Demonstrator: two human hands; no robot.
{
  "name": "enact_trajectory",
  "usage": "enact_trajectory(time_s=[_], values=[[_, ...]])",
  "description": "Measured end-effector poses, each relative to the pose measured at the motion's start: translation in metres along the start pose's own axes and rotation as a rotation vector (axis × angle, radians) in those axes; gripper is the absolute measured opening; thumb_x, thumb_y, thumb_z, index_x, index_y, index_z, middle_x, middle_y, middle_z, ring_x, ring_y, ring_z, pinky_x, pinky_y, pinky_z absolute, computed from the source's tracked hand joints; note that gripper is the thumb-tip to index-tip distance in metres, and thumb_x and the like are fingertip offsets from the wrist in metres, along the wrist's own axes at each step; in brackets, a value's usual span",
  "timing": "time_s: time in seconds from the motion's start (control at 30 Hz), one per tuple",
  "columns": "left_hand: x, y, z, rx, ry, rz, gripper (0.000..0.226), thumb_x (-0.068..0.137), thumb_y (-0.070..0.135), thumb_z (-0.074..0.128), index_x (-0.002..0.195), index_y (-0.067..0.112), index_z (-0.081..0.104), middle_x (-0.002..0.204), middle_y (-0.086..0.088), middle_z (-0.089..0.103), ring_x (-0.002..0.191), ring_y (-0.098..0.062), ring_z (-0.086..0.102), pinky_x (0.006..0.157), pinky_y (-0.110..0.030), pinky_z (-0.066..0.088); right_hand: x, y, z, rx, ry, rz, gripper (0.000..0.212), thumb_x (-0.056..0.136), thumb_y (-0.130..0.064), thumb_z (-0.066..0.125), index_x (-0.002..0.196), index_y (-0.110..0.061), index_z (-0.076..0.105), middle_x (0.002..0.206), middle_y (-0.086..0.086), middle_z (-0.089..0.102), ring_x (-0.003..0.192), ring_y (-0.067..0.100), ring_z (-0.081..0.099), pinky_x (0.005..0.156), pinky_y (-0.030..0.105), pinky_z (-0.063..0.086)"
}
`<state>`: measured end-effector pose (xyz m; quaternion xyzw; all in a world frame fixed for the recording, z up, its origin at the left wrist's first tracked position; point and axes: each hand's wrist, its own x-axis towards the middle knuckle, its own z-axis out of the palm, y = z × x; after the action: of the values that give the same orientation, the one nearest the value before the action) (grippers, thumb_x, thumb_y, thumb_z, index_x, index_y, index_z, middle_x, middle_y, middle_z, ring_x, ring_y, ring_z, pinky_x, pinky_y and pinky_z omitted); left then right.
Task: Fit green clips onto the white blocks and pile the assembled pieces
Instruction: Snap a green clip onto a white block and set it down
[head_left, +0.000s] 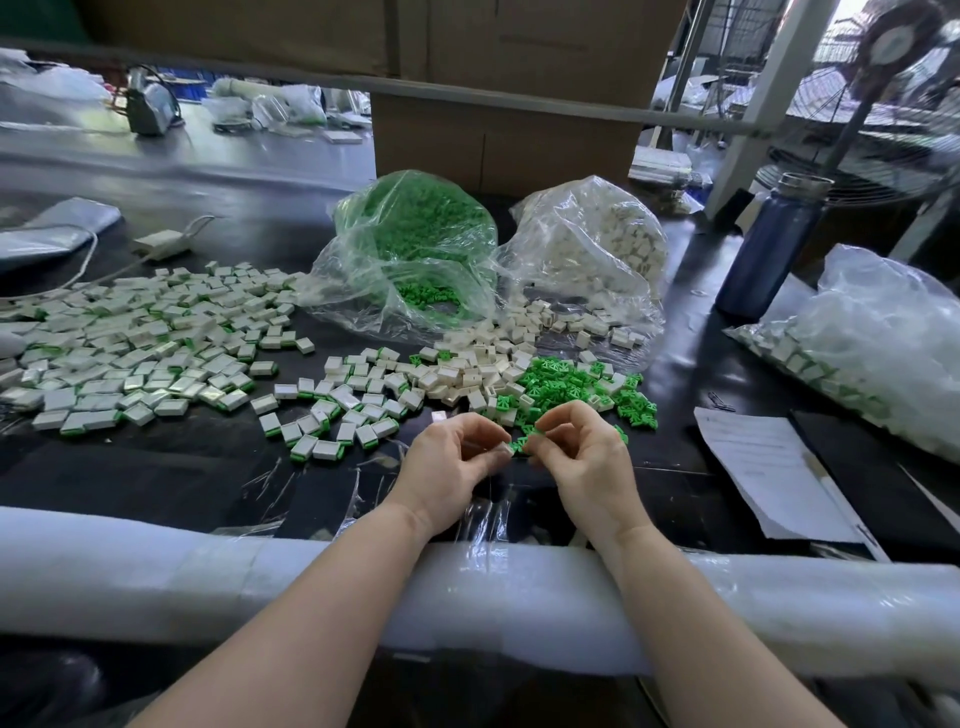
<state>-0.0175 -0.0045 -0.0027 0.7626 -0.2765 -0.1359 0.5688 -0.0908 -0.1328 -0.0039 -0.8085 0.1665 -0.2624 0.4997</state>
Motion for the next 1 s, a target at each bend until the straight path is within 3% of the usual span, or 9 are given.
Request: enact_trajectory(time_s=[0.17,0.43,0.53,0.77,0.87,1.0], values=[[0.0006,-0.0019,0.0012,-0.078,-0.028,-0.023,0.023,0.079,0.005,0.069,0.079,0.027,0.062,0.076,0.002,0.061,0.072,-0.01,0.059,0.076,-0.023,0.053,-0.0003,-0.0039,-0.0033,0.118,-0.038,-0.009,0.018,0.08,-0.002,0.069,0.077,-0.017,0.06,0.072,-0.005,0.062,0.065,-0.002,0.055,0.066,0.012,0.045],[0.0007,-0.0031,0.0012,-0.034,-0.037,-0.012,0.014,0.081,0.01,0.069,0.081,0.023,0.064,0.083,-0.001,0.068,0.079,-0.013,0.063,0.082,-0.023,0.052,-0.0018,-0.0062,-0.0052,0.179,-0.083,0.03,0.02,0.077,0.001,0.071,0.073,-0.018,0.066,0.069,-0.004,0.067,0.067,0.005,0.062,0.067,0.019,0.053],[0.0,-0.0026,0.0018,-0.05,-0.067,-0.024,0.02,0.082,0.009,0.067,0.077,0.027,0.062,0.078,-0.001,0.064,0.073,-0.011,0.062,0.076,-0.019,0.052,-0.0017,-0.0064,-0.006,0.164,-0.085,0.013,0.02,0.075,-0.001,0.073,0.07,-0.019,0.067,0.066,-0.008,0.066,0.064,0.0,0.059,0.064,0.012,0.047],[-0.0011,-0.0003,0.0012,-0.137,-0.071,-0.034,0.008,0.082,0.005,0.066,0.085,0.012,0.064,0.07,-0.003,0.065,0.062,-0.008,0.062,0.065,-0.018,0.054,-0.002,-0.0032,-0.0037,0.159,-0.121,0.054,0.014,0.077,-0.002,0.072,0.071,-0.014,0.067,0.072,0.007,0.069,0.067,0.013,0.062,0.067,0.027,0.054],[-0.0012,0.0004,0.0006,-0.19,-0.051,-0.039,0.009,0.081,0.001,0.066,0.083,0.009,0.065,0.067,-0.002,0.065,0.057,-0.002,0.062,0.061,-0.014,0.052,-0.0027,-0.0036,-0.0042,0.169,-0.134,0.063,0.016,0.079,0.0,0.069,0.071,-0.013,0.068,0.071,0.005,0.068,0.066,0.011,0.063,0.064,0.024,0.054],[-0.001,0.0,0.0022,-0.16,-0.036,-0.021,0.008,0.082,0.002,0.065,0.084,0.009,0.068,0.072,-0.001,0.066,0.063,-0.006,0.06,0.064,-0.015,0.052,-0.0041,-0.0063,-0.004,0.152,-0.156,0.063,0.018,0.08,0.004,0.067,0.075,-0.012,0.064,0.069,0.009,0.066,0.061,0.009,0.059,0.06,0.021,0.051]])
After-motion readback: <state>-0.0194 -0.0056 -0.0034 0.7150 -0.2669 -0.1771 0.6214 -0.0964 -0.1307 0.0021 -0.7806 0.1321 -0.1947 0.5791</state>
